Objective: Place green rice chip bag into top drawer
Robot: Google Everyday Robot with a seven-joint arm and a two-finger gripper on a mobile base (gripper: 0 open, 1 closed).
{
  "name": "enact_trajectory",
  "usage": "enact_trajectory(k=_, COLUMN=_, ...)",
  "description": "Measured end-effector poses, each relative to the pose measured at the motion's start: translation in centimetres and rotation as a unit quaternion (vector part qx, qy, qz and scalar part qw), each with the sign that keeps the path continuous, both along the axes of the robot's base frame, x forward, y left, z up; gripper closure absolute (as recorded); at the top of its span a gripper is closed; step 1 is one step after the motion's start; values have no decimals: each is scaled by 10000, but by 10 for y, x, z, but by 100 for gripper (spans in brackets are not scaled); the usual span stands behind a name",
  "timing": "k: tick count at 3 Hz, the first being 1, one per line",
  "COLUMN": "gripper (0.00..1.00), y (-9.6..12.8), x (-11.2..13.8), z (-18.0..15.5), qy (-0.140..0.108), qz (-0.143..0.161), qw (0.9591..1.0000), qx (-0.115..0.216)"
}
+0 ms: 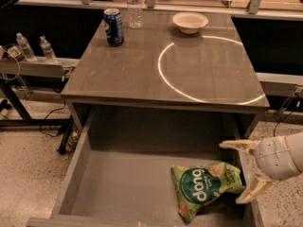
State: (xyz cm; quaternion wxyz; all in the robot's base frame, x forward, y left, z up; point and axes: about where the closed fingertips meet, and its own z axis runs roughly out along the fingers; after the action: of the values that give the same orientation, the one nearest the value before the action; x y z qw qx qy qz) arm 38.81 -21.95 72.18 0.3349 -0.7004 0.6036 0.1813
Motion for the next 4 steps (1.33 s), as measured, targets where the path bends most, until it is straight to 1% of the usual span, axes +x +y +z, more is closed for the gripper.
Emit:
enact_trajectory(k=1, gripper=0, y=-8, x=0, z=11, qy=-59, qz=-94, qw=9999, qx=-9)
enact_trajectory(k=2, gripper=0, y=-45, x=1, z=59, qy=-544, qz=-541, qw=9968, qx=-243)
enact_trajectory(k=3, gripper=0, y=-94, x=-3, z=143, qy=-1421, qz=-1127, qw=9816, qx=-599)
enact_trajectory(k=4, gripper=0, y=-115, x=16, z=246, qy=-2725, qz=-1465, qw=9485, qx=-682)
